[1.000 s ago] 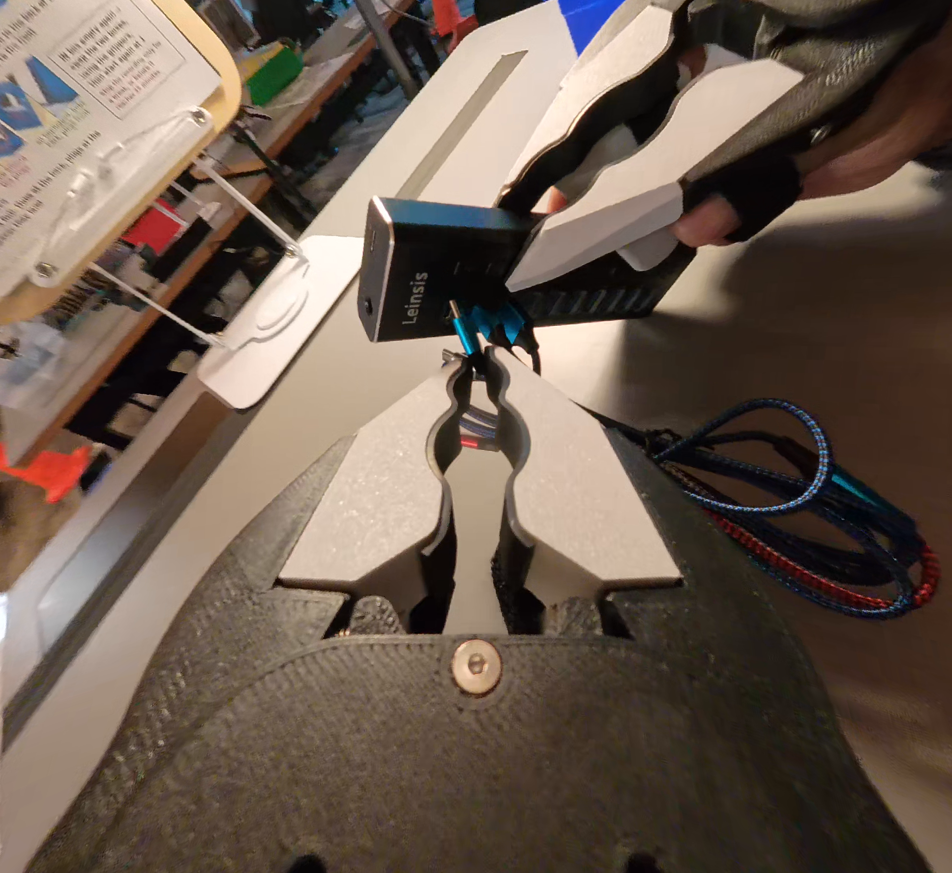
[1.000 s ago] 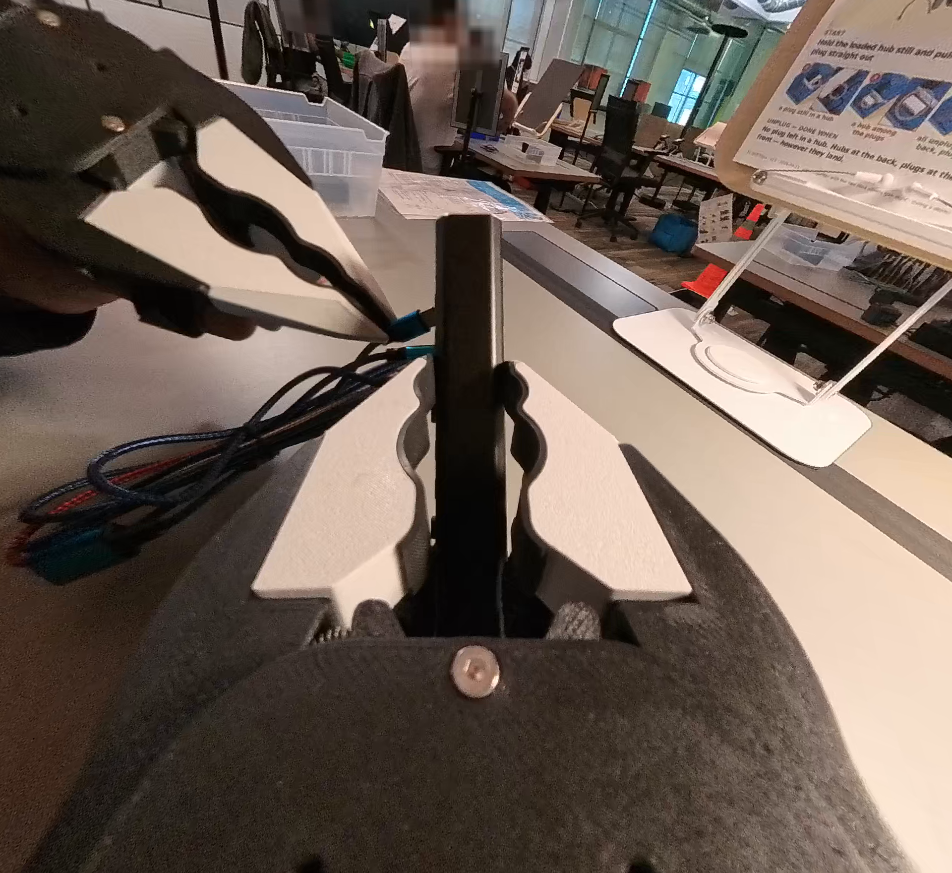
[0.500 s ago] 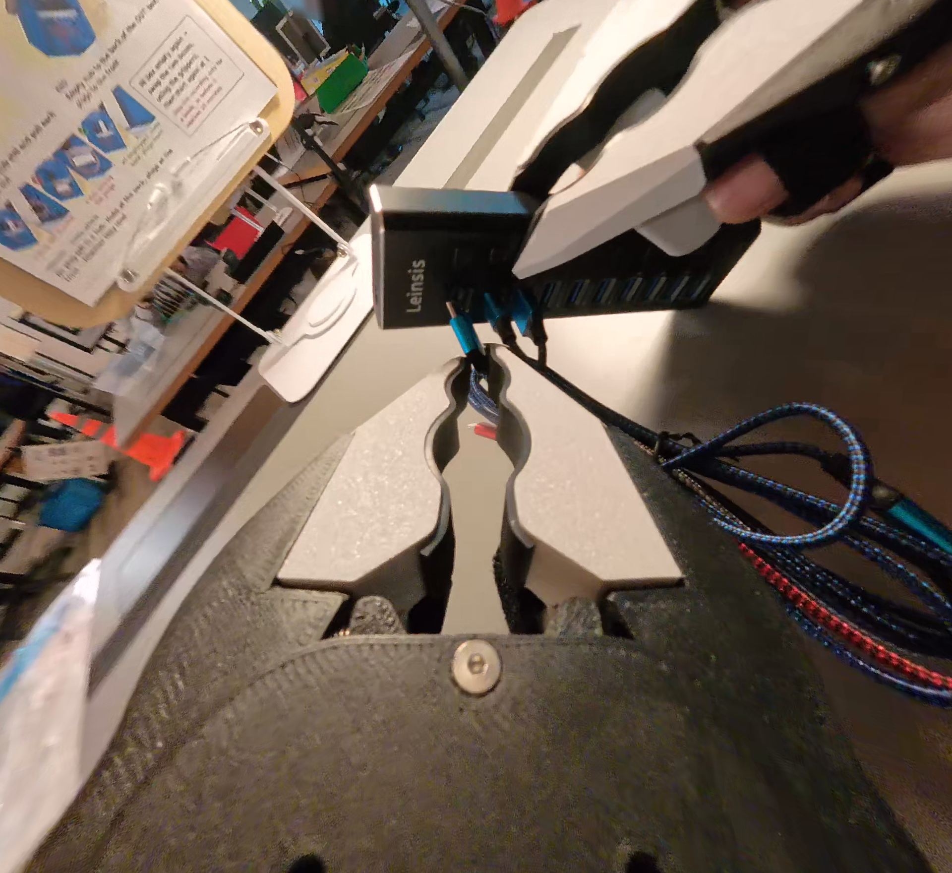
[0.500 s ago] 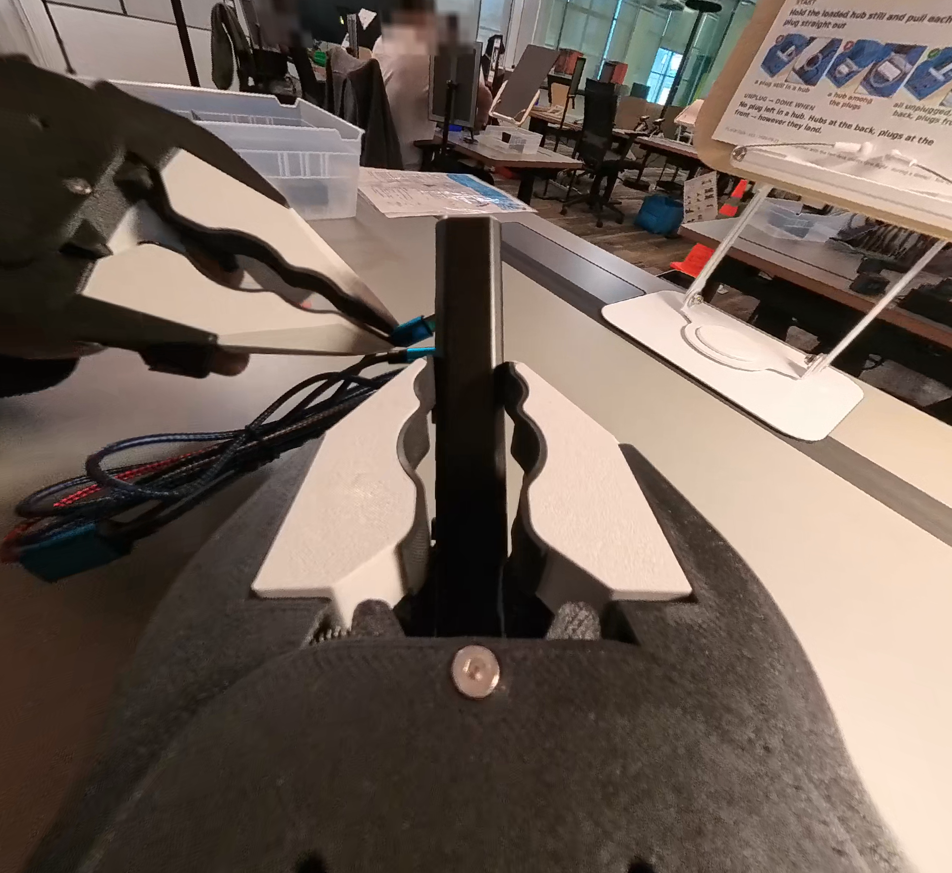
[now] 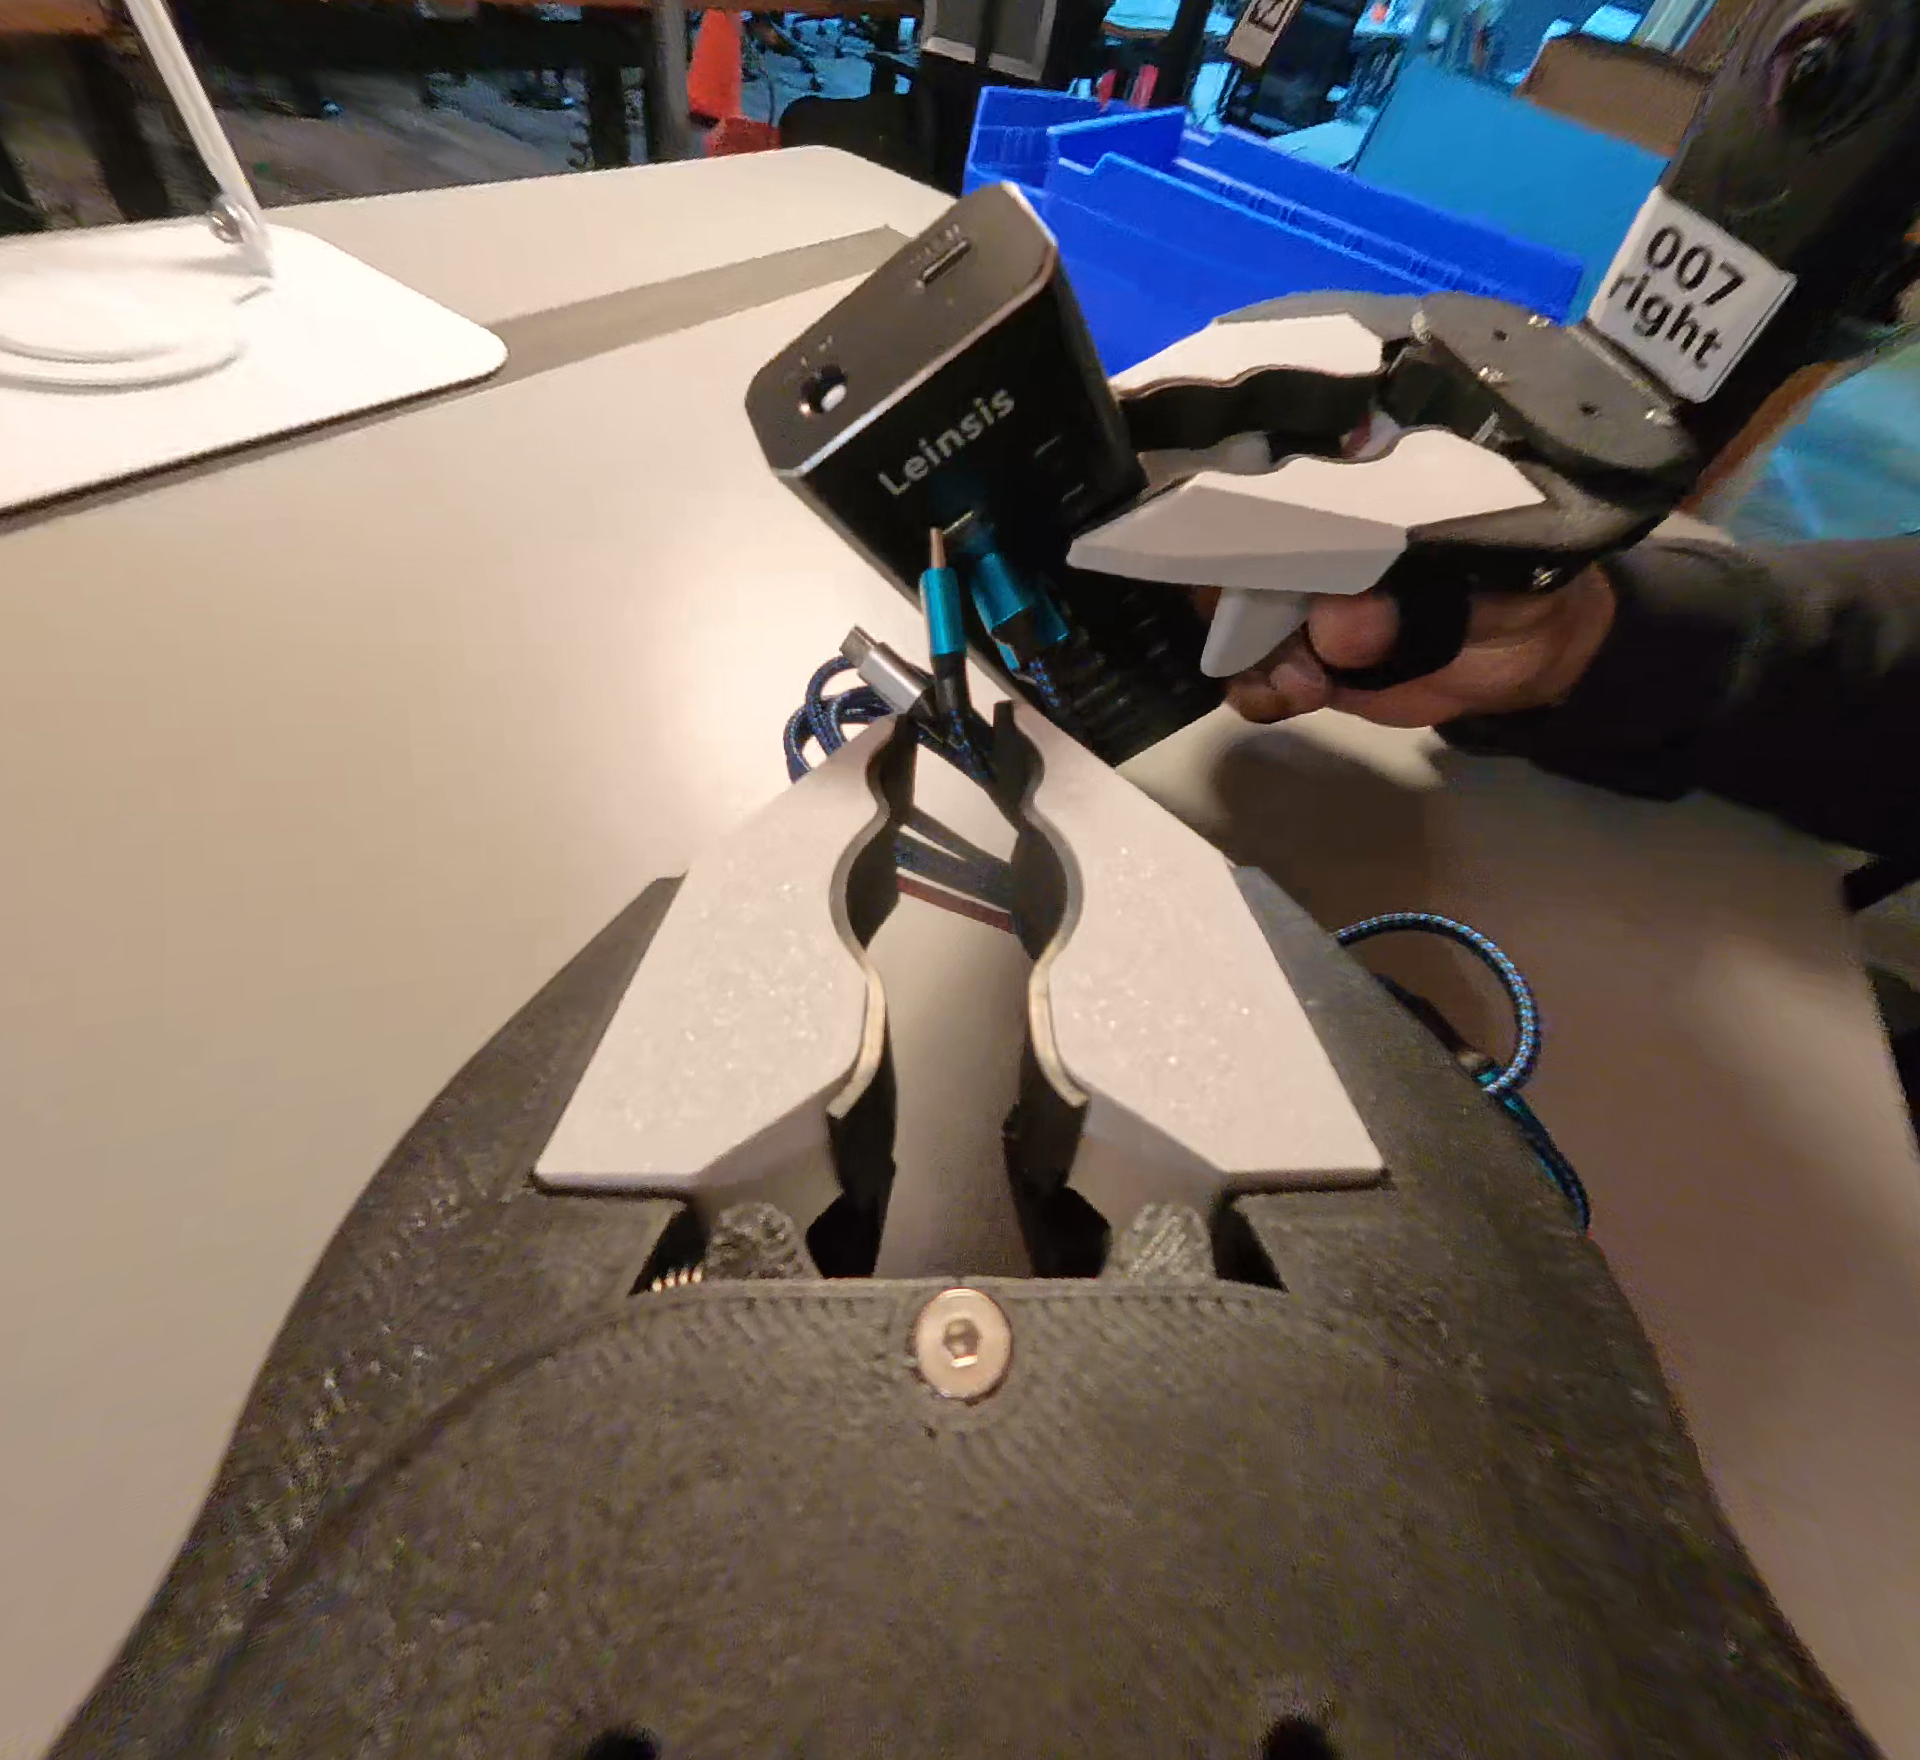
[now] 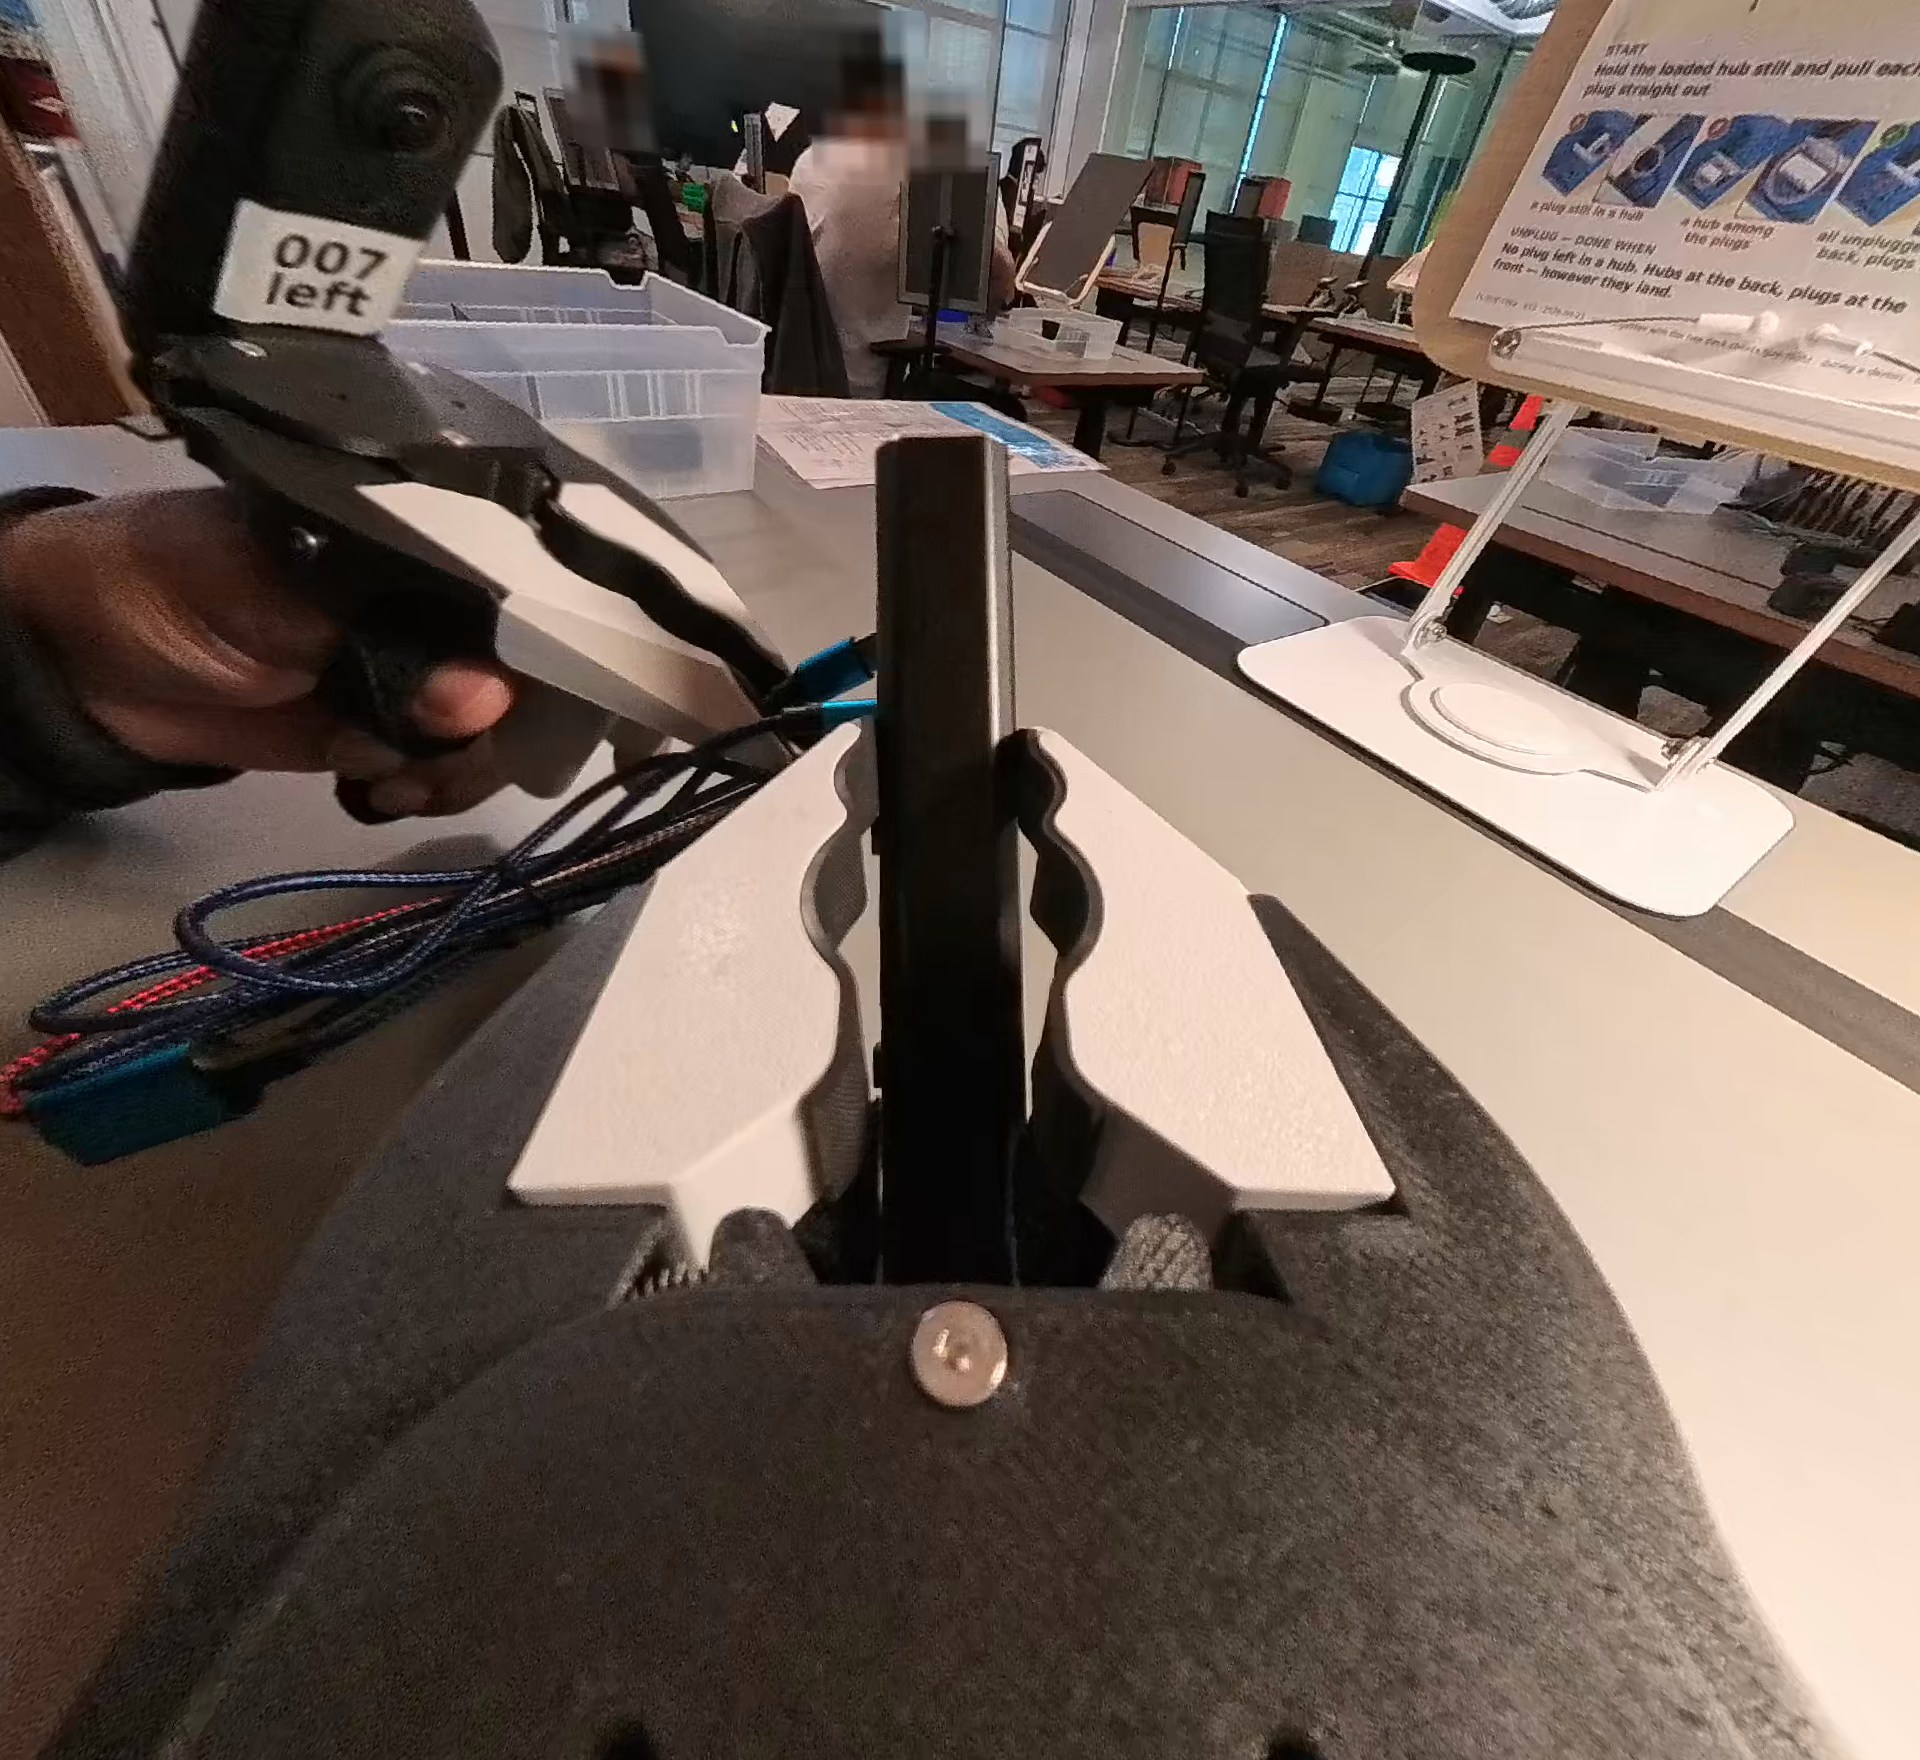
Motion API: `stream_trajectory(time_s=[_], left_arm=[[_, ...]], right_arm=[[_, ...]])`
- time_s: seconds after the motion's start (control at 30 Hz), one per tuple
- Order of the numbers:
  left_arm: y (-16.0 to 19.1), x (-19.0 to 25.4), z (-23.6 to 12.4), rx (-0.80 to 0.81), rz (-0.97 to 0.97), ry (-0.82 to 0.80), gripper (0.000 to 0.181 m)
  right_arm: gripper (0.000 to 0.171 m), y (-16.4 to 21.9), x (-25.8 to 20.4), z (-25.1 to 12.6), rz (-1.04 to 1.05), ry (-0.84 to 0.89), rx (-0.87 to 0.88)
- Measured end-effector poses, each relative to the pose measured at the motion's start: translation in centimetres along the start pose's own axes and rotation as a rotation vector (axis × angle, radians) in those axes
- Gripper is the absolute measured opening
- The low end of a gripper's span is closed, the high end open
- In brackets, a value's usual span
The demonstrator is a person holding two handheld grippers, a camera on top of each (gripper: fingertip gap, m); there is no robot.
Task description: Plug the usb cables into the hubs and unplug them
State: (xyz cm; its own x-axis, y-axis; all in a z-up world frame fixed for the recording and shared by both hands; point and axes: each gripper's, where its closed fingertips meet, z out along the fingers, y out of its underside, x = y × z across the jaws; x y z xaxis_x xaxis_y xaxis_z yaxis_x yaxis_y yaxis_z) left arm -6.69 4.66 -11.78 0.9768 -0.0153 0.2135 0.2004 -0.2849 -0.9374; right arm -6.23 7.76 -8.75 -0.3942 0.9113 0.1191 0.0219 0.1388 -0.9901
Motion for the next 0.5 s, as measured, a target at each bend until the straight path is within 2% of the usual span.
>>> stream_trajectory(time_s=[0.07, 0.17, 0.27, 0.37, 0.5], left_arm=[[-0.2, 0.0, 0.0, 0.024, -0.015, 0.010, 0.012], [-0.7, -0.1, 0.0, 0.044, 0.061, -0.041, 0.007], [-0.9, -0.8, -0.1, 0.004, 0.270, -0.196, 0.007], [-0.5, -1.8, -0.2, -0.112, 0.523, -0.400, 0.007], [-1.0, -2.4, -0.7, -0.187, 0.714, -0.589, 0.007]], right_arm=[[0.025, 0.1, 0.0, 0.0, 0.006, -0.003, -0.003], [0.025, 0.1, 0.1, 0.1, 0.000, 0.009, -0.013], [0.025, 0.2, 0.3, 0.1, -0.042, 0.038, -0.031], [0.025, 0.3, 0.1, 0.3, -0.109, 0.073, -0.058], [0.025, 0.2, -0.1, 0.5, -0.133, 0.102, -0.072]])
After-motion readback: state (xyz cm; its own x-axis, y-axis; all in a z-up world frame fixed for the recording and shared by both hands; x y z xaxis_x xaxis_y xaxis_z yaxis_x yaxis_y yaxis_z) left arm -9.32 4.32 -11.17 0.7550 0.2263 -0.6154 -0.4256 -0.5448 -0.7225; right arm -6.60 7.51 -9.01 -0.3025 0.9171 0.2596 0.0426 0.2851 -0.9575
